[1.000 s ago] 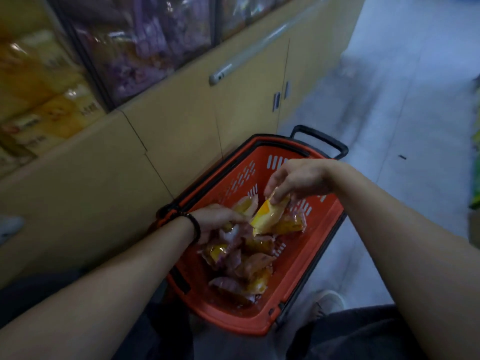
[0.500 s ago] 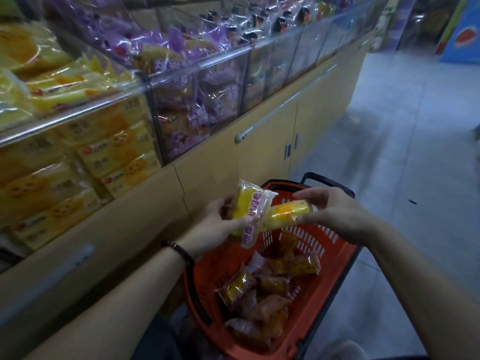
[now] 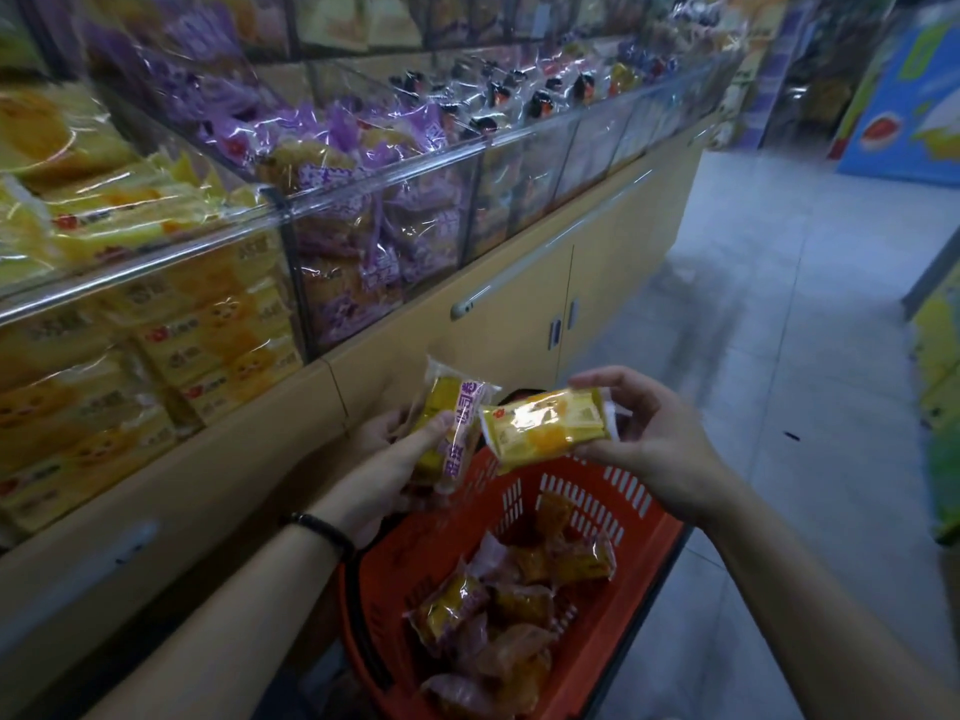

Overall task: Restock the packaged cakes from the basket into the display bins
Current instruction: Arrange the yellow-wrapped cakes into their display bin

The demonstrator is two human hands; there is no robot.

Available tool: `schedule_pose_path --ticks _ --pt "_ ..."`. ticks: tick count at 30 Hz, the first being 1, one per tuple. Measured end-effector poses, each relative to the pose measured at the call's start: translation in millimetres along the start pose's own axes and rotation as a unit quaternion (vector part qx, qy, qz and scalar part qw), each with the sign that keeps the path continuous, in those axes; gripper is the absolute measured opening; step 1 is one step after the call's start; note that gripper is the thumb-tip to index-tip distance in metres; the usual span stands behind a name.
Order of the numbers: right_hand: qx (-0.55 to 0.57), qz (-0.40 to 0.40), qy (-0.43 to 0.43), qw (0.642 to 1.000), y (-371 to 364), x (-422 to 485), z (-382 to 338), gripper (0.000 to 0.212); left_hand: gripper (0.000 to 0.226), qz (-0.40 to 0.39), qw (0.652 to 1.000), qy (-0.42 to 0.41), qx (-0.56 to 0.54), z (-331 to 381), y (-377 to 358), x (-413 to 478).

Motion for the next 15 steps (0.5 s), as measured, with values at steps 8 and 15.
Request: schedule_pose_path --ticks 8,15 --pt "0.038 -0.016 0.004 0.999 -23 4 -3 0.084 0.102 -0.051 0.998 0.022 -0.017 -7 -9 2" --pt "0.064 0.010 -0.037 0.997 -24 7 -6 0.043 0.108 -0.041 0.999 0.008 0.014 6 -3 -16"
Point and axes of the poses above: each hand's wrist, its own x-axis towards the middle knuckle, its own y-axis out of the back of the hand, z = x × y, the point moved 6 cm from there along x, towards the middle knuckle, and after that the axes turned 1 degree about y, right-handed, at the moved point
